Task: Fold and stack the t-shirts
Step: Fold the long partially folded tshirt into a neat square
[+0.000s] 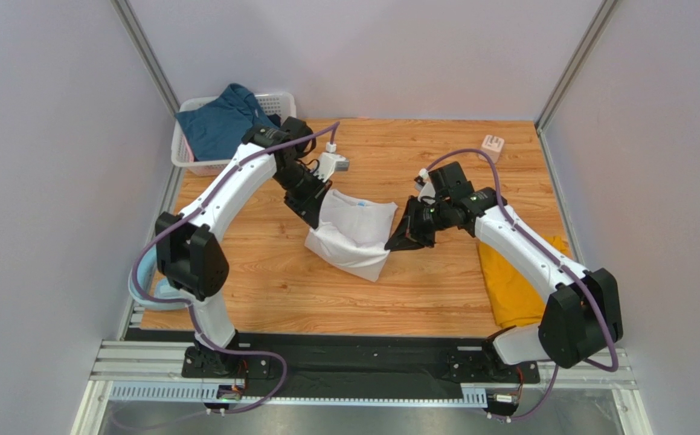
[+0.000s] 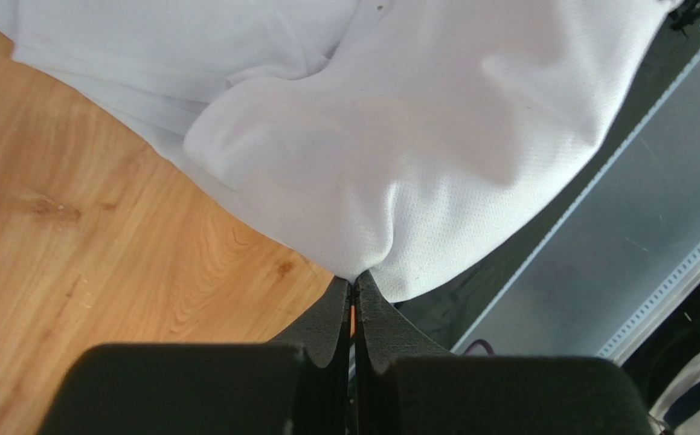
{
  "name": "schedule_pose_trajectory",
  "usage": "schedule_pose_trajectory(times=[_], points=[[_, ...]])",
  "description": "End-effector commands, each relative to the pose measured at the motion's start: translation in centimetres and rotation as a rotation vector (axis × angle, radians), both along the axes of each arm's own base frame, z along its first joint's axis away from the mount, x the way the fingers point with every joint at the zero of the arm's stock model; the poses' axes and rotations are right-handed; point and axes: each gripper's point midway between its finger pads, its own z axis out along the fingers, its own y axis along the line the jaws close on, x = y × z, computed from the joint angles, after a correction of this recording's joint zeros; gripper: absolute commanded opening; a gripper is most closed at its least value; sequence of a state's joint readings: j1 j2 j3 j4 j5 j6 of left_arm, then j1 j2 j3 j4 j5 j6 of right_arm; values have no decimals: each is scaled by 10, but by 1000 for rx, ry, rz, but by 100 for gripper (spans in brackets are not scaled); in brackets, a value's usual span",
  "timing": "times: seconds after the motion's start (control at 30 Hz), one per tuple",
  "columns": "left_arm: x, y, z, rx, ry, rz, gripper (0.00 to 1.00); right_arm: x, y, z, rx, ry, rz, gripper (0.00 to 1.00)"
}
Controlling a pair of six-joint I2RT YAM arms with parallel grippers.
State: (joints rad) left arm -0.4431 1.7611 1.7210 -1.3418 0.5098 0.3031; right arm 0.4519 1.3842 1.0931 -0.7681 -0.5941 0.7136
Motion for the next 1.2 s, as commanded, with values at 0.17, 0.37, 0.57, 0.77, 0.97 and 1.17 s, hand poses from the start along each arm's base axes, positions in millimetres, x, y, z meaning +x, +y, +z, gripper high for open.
schedule_pose_trajectory(times=[0.17,0.37,0.57,0.77,0.97,1.17], points=[[35,0,-26,109,82,-11,0,48,-12,14,41,-80,-68,0],[63,-6,-27,116,63,2,0,79,-14,1,56,-60,-87,0],[88,-11,-38,141,50,13,0,119,-15,-2,79,-75,-118,0],[110,-13,-70,184,50,19,0,154,-18,-32,75,-34,-156,0],[143,-15,-108,231,6,52,0,178,-29,-67,56,5,-215,0],[179,-12,-120,228,-81,202,2,192,-48,-98,-6,33,-260,0]])
